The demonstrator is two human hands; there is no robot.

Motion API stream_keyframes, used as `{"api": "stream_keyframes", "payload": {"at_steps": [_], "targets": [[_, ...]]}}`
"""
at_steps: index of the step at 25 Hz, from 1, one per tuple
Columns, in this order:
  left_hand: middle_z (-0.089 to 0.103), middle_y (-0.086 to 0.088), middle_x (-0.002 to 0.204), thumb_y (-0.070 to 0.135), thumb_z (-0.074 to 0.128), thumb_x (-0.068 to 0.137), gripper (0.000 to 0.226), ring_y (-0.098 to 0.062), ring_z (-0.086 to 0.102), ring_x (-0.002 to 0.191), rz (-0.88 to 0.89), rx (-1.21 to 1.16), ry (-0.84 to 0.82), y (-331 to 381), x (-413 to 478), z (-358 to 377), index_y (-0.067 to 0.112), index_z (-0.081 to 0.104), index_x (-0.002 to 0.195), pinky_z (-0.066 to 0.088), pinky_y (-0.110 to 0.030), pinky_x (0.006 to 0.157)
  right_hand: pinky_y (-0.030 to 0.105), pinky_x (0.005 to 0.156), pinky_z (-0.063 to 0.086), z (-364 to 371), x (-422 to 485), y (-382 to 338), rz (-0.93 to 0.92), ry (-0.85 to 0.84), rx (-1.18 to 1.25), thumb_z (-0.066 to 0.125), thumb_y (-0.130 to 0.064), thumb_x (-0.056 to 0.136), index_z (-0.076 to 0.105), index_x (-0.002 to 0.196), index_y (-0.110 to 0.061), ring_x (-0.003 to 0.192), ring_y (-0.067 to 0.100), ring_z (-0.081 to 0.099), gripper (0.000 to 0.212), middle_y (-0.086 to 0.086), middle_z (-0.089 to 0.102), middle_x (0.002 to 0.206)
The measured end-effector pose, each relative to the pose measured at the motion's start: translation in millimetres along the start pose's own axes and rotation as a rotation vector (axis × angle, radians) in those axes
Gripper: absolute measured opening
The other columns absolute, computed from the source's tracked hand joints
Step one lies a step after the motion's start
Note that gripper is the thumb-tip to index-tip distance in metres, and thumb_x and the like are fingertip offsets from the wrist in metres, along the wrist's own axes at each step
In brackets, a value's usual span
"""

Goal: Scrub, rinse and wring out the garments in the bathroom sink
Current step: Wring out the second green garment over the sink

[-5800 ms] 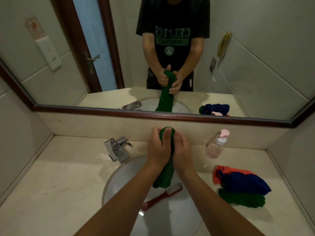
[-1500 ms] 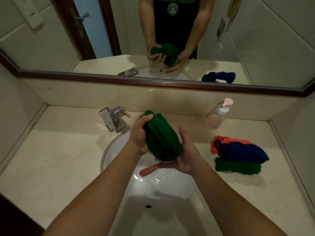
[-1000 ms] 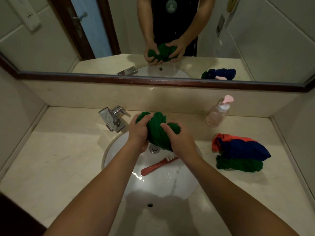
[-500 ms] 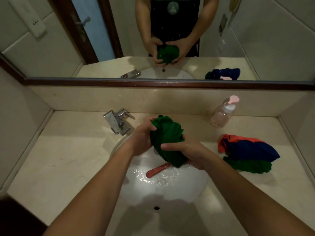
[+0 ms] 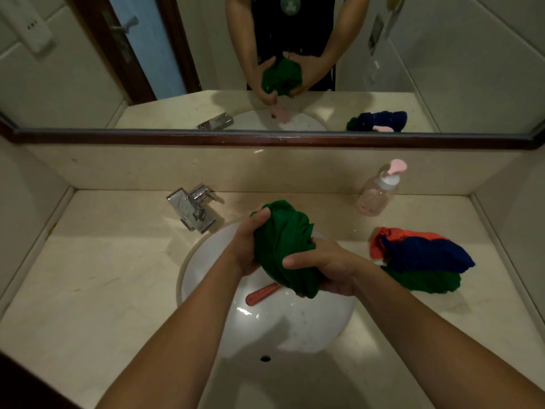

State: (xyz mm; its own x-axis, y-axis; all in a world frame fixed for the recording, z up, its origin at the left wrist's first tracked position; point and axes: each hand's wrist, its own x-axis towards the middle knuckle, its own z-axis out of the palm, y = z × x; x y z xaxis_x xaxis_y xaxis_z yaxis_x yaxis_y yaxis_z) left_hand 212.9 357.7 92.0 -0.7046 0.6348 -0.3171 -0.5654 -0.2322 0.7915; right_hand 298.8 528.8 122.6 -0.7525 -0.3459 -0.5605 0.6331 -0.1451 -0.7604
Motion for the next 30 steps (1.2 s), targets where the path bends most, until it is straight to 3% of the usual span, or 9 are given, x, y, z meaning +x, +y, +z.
{"api": "stream_keyframes", "payload": {"at_steps": [6, 10, 15, 17, 20, 23, 25, 27, 30], "targets": [[0.066, -0.014, 0.112, 0.037, 0.087, 0.064, 0.072, -0.033, 0.066, 0.103, 0.106, -0.146, 0.045, -1.9, 3.2, 3.6, 0.017, 0.062, 0.129, 0.057, -0.046, 0.087, 0.032, 0.063, 0.051, -6.4, 2.6, 2.3, 0.112, 0.042, 0.016, 0.084, -0.033, 0.07, 0.065, 0.123, -0.008, 0.081, 0.022, 0.065, 0.062, 0.012, 0.073, 0.099], [0.065, -0.011, 0.085, 0.026, 0.081, 0.073, 0.033, -0.029, 0.065, 0.082, 0.071, 0.025, 0.147, 5.8, 3.0, 9.7, 0.01, 0.063, 0.096, 0.058, -0.04, 0.074, 0.031, 0.062, 0.051, -10.6, 6.0, 6.1, 0.091, 0.067, -0.065, 0.09, -0.042, 0.06, 0.066, 0.122, -0.009, 0.084, 0.023, 0.063, 0.075, 0.013, 0.071, 0.101], [0.07, -0.007, 0.084, 0.026, 0.088, 0.075, 0.03, -0.027, 0.071, 0.083, 0.068, 0.315, 0.368, 5.4, 9.1, 20.4, 0.014, 0.065, 0.09, 0.06, -0.039, 0.073, 0.045, 0.084, 0.063, -11.9, 16.2, -5.9, 0.075, 0.235, -0.503, 0.095, -0.061, 0.039, 0.068, 0.116, -0.021, 0.093, 0.025, 0.075, 0.09, 0.007, 0.077, 0.103], [0.07, -0.006, 0.087, 0.025, 0.086, 0.076, 0.025, -0.024, 0.071, 0.084, 0.086, 0.441, 0.469, 1.4, 12.9, 23.0, 0.019, 0.065, 0.089, 0.062, -0.039, 0.074, 0.042, 0.083, 0.063, -6.1, 25.8, -5.7, 0.054, 0.367, -0.772, 0.087, -0.071, 0.033, 0.064, 0.113, -0.032, 0.089, 0.018, 0.073, 0.092, -0.003, 0.074, 0.098], [0.068, -0.002, 0.082, 0.021, 0.081, 0.079, 0.019, -0.018, 0.068, 0.079, 0.144, 0.579, 0.576, -2.9, 17.3, 24.5, 0.024, 0.063, 0.083, 0.058, -0.034, 0.073, 0.033, 0.077, 0.058, 7.0, 40.0, 0.3, -0.077, 0.478, -0.977, 0.089, -0.061, 0.048, 0.058, 0.116, -0.034, 0.086, 0.011, 0.067, 0.079, -0.01, 0.068, 0.095], [0.066, -0.001, 0.081, 0.018, 0.08, 0.08, 0.02, -0.017, 0.066, 0.078, 0.162, 0.589, 0.606, -2.0, 15.0, 21.9, 0.024, 0.061, 0.083, 0.057, -0.033, 0.072, 0.02, 0.06, 0.049, 11.6, 39.1, 7.8, -0.107, 0.513, -0.912, 0.089, -0.052, 0.066, 0.055, 0.114, -0.027, 0.082, 0.008, 0.064, 0.065, -0.008, 0.065, 0.095], [0.068, -0.004, 0.085, 0.021, 0.082, 0.079, 0.022, -0.022, 0.068, 0.083, 0.143, 0.537, 0.612, 2.7, 13.6, 11.8, 0.021, 0.062, 0.087, 0.059, -0.037, 0.074, 0.015, 0.058, 0.051, 12.4, 38.2, 14.1, -0.1, 0.503, -0.805, 0.088, -0.059, 0.063, 0.055, 0.114, -0.025, 0.086, 0.009, 0.064, 0.069, 0.0, 0.063, 0.108], [0.069, -0.007, 0.091, 0.026, 0.085, 0.078, 0.026, -0.023, 0.069, 0.087, 0.129, 0.466, 0.618, 7.8, 9.7, 3.7, 0.021, 0.062, 0.091, 0.061, -0.039, 0.077, 0.024, 0.079, 0.059, 18.0, 40.0, 19.2, -0.184, 0.504, -0.724, 0.09, -0.062, 0.055, 0.054, 0.124, -0.025, 0.102, 0.011, 0.062, 0.087, 0.002, 0.056, 0.127], [0.07, -0.007, 0.099, 0.035, 0.087, 0.077, 0.037, -0.022, 0.07, 0.092, 0.098, 0.336, 0.64, 11.0, 5.6, -2.6, 0.021, 0.062, 0.1, 0.062, -0.039, 0.081, 0.032, 0.105, 0.048, 37.9, 45.7, 20.6, -0.303, 0.492, -0.851, 0.096, -0.055, 0.052, 0.034, 0.15, -0.03, 0.124, 0.012, 0.049, 0.118, -0.005, 0.045, 0.14]]}}
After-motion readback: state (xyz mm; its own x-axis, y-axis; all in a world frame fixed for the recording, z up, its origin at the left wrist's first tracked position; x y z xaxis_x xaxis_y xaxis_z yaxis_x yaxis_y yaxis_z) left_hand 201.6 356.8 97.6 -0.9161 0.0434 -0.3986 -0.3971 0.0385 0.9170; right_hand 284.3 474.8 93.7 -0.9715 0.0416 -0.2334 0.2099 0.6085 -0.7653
